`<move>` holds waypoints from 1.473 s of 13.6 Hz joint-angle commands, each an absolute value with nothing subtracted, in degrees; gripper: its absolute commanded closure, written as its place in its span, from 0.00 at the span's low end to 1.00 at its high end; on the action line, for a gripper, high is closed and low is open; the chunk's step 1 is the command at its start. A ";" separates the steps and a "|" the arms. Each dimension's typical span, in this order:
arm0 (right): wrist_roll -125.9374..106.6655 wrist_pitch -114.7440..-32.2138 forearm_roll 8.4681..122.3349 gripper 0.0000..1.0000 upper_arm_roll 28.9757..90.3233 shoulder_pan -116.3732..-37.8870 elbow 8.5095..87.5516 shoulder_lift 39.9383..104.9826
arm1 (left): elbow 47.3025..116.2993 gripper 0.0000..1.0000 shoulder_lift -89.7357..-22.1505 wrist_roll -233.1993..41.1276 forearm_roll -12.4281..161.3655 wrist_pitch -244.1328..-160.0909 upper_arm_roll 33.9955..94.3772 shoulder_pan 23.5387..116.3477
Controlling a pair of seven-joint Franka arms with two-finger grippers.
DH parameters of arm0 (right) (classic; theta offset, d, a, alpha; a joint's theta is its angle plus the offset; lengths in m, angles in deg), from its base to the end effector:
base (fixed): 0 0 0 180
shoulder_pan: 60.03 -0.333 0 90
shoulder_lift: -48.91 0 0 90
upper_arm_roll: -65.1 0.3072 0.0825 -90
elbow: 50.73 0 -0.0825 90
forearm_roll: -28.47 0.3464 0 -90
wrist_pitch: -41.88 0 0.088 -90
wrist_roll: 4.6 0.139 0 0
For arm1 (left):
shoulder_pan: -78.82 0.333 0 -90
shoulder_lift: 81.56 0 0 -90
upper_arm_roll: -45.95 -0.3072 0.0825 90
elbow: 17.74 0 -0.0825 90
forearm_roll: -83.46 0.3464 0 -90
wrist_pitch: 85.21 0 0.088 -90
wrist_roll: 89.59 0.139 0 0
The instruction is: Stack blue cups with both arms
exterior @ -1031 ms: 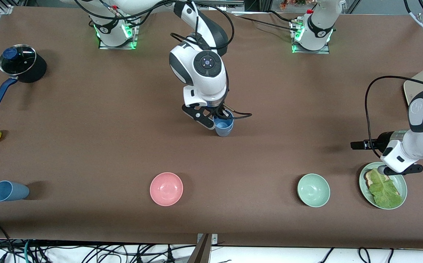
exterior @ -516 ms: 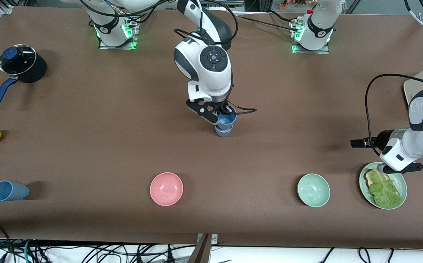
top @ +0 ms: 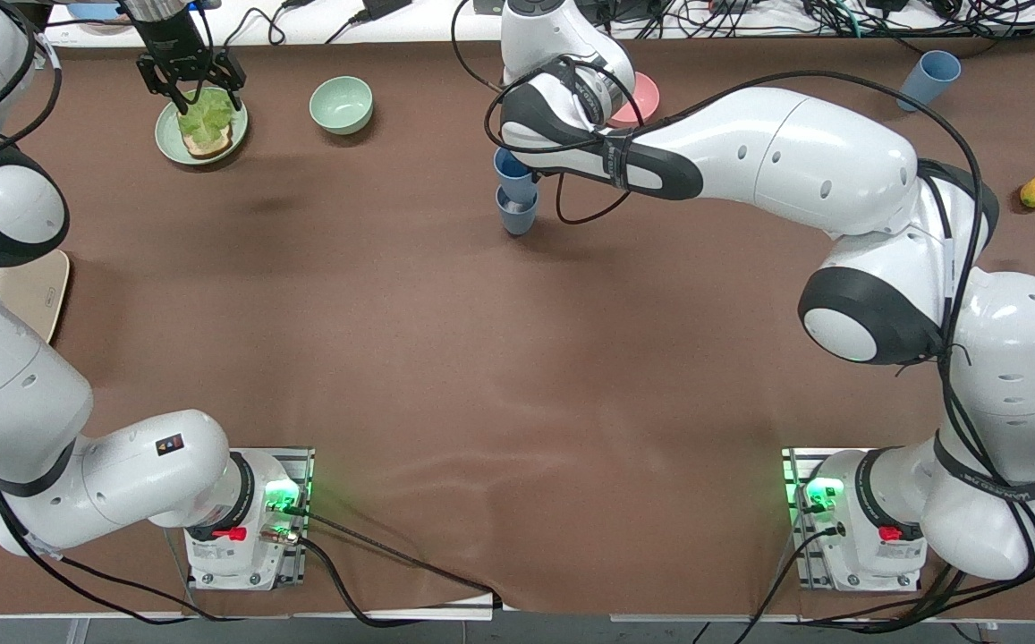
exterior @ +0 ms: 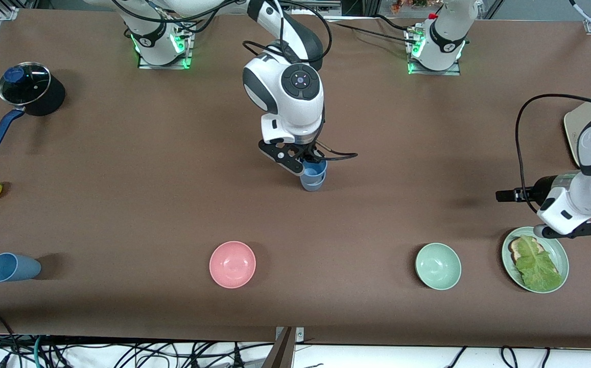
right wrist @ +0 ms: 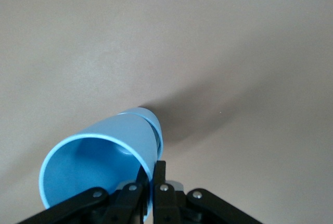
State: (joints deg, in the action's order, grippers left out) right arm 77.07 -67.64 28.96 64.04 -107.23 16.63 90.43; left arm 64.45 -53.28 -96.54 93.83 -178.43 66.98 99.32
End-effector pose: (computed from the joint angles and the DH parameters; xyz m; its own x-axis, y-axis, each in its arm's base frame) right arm 0.4885 0.5144 0.3363 0.8149 -0.5796 0.0058 -0.5795 -0.8149 -0.0106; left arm 0.6127 0.0511 0.3763 0.9602 0.0954 -0.2627 0.0900 -0.9954 -0.0326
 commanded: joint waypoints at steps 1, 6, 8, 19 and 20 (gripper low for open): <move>77.66 -66.93 27.94 1.00 63.78 -107.58 16.33 90.57 | 73.56 0.00 -64.22 -88.48 85.86 -179.43 52.77 88.71; 77.57 -67.02 28.12 0.48 63.78 -107.32 17.13 90.48 | 79.91 0.00 -76.28 -85.98 84.95 -179.34 44.19 79.53; 77.57 -66.84 28.12 0.28 63.69 -107.14 16.95 89.96 | 79.91 0.00 -78.48 -86.25 84.78 -179.08 44.28 78.64; 40.96 -51.73 31.79 0.00 62.11 -89.68 16.68 80.21 | 77.54 0.00 -79.72 -86.16 80.74 -177.41 44.54 79.96; 37.53 -50.42 33.03 0.00 62.20 -86.34 16.77 78.81 | 77.45 0.00 -79.72 -86.16 80.74 -177.41 44.54 79.96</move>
